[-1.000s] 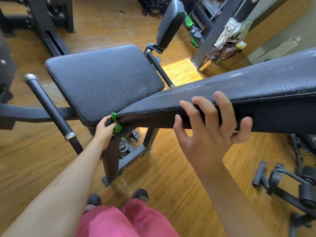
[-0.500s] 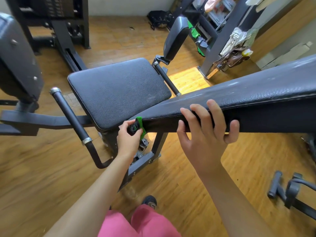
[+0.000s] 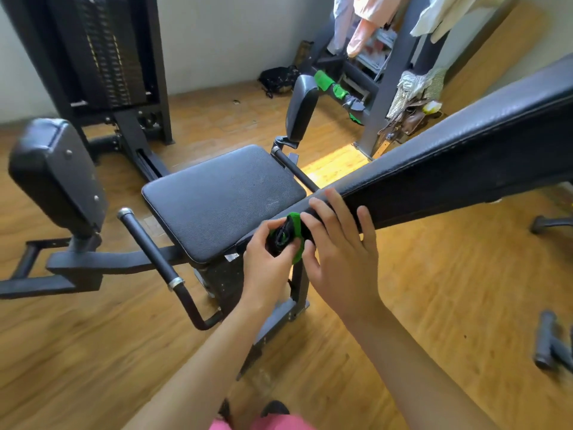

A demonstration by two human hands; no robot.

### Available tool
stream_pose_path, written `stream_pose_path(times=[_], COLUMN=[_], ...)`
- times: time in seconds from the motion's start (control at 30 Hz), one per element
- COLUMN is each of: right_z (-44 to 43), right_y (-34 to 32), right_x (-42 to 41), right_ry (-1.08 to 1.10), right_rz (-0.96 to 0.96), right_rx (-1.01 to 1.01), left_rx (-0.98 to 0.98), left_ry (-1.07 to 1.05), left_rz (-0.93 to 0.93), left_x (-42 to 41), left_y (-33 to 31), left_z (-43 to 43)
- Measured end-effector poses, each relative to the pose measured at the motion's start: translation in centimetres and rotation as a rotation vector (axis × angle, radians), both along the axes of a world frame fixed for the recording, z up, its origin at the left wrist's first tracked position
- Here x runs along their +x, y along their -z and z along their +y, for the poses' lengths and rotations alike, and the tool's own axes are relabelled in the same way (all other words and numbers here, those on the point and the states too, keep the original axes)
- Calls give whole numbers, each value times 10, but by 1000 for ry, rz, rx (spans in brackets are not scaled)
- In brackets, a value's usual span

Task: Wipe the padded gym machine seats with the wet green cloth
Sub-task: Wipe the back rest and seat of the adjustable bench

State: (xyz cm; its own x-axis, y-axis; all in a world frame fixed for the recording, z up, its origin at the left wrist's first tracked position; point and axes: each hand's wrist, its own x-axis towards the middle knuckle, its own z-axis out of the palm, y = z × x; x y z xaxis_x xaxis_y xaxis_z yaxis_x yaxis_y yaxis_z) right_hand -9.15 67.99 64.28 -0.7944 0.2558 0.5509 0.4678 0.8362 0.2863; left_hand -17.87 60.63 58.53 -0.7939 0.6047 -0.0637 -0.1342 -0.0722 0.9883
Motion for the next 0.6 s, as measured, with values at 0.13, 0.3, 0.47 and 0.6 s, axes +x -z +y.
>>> stream_pose_path(times=[0.13, 0.3, 0.47, 0.6], right_z=[-10, -24, -26, -25], right_y=[-8, -33, -75, -109], right_x=[19, 41, 59, 74], right_ry=[-133, -153, -220, -297], right_rz=[58, 181, 303, 444], right_rx=[-212, -303, -276, -235], left_rx=[68, 7, 9, 112], left_ry=[120, 91, 67, 54], left_rz=[106, 360, 514, 528], left_x=[1, 1, 9, 20], left_y=[-24, -51, -110, -162], left_z=[-10, -29, -39, -42])
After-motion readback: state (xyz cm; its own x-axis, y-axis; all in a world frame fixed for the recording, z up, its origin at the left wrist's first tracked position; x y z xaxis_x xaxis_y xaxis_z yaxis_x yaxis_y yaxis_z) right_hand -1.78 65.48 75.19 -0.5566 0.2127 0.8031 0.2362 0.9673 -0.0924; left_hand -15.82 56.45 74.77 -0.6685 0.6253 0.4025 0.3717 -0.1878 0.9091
